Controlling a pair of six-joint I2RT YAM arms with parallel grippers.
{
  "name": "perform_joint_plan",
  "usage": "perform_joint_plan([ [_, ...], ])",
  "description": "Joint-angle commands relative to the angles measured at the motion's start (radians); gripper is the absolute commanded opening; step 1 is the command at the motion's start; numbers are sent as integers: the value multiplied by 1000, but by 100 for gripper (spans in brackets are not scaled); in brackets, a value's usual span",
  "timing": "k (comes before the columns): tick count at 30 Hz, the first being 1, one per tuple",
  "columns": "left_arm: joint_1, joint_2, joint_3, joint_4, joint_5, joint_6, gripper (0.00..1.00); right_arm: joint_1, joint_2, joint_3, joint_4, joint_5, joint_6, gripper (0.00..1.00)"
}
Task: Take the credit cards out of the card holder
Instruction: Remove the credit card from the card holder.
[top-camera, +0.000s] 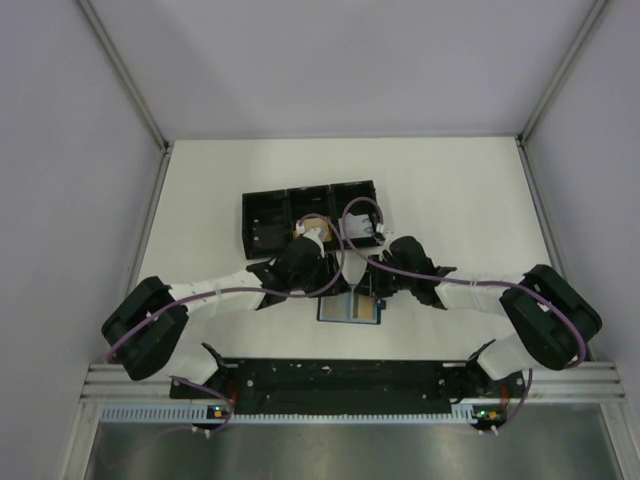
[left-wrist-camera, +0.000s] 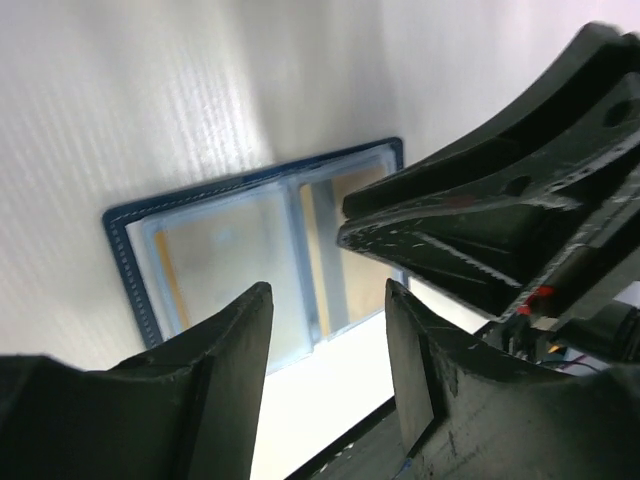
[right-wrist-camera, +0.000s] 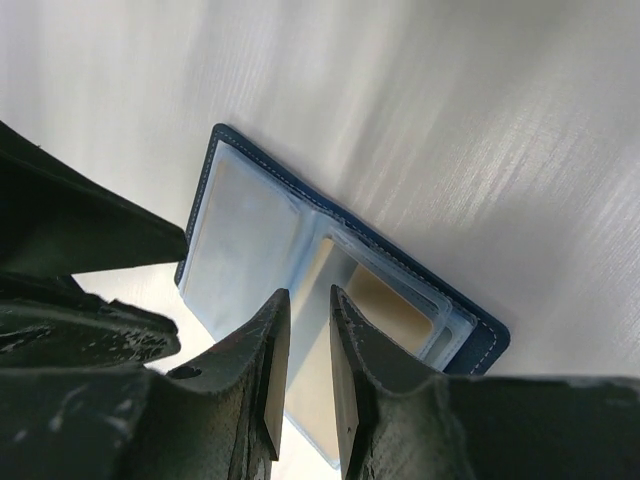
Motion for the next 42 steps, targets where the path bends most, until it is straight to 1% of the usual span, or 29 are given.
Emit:
perform_joint_plan([
  [1, -3, 7, 31, -127, -60, 51, 54, -2, 9, 44, 10, -34, -31, 23],
  [7, -3, 43, 26, -130, -76, 55, 54, -2, 14, 51, 5, -39, -41, 24],
  [16, -9, 82, 37, -121, -56, 59, 55, 0, 20, 51, 9, -40, -39, 24],
  [24, -23, 107, 31, -61, 7, 26, 54, 12, 52, 66, 23, -67, -36, 24],
  [35, -29, 121, 31, 2, 38, 0, 54, 16, 93, 75, 25, -76, -19, 27],
  [39, -32, 132, 30, 13, 44, -6, 54, 18, 107, 74, 48, -105, -10, 25],
  [42, -35, 133, 28, 14, 41, -7, 54, 18, 107, 74, 56, -117, -7, 20],
])
